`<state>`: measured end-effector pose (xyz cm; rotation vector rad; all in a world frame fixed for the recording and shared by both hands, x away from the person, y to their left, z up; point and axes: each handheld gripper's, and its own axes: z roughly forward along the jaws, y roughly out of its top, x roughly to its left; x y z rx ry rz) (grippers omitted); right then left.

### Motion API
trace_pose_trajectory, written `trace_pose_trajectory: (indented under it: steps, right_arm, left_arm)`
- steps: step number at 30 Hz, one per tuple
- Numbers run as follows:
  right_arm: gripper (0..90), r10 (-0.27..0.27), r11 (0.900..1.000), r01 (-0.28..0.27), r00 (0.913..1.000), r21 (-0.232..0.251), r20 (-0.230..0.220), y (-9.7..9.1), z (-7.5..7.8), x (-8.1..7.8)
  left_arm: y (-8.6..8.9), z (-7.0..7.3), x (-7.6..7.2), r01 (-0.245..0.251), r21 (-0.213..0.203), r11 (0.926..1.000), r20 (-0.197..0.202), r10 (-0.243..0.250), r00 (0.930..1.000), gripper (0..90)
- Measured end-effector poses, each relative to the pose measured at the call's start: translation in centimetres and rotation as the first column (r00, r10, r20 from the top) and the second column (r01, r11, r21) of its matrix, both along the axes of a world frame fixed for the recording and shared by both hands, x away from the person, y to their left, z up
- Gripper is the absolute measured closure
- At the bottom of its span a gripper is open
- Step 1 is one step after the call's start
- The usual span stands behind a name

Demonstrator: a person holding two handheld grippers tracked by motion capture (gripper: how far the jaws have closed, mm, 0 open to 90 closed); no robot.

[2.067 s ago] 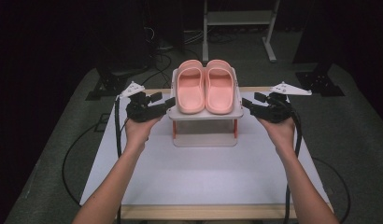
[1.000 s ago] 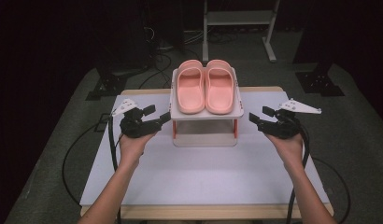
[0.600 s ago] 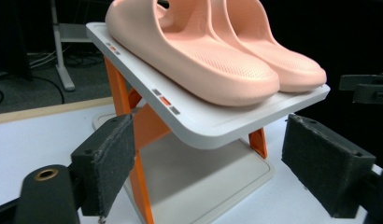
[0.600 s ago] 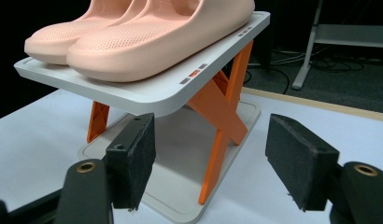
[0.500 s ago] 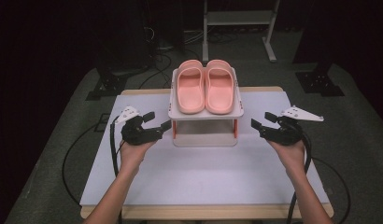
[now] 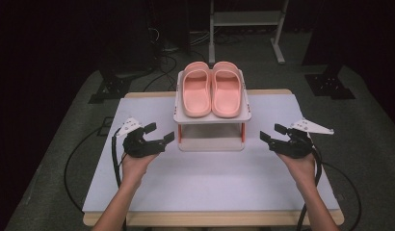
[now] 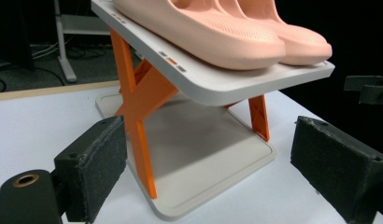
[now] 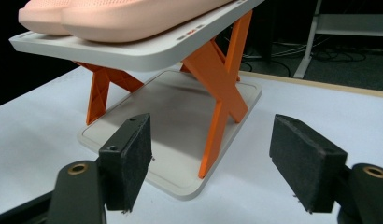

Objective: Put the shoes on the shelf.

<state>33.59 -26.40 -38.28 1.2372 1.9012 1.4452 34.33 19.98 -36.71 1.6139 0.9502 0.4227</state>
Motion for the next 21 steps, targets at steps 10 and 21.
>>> trace_pose_trajectory:
  steps: [10,21]
  right_arm:
    - [27.2,-0.01,0.9999,0.01,0.9999,0.004,-0.003,-0.4,-1.4,-1.1]
    - [26.5,-0.02,0.9998,0.02,0.9997,-0.002,-0.011,-0.8,-2.7,-2.0]
  left_arm:
    - [0.3,-1.1,-1.1,-0.008,0.016,0.9998,0.0,0.008,1.0,9.5]
    - [0.7,-2.4,-1.8,-0.017,0.02,0.9997,-0.004,0.017,0.9999,9.1]
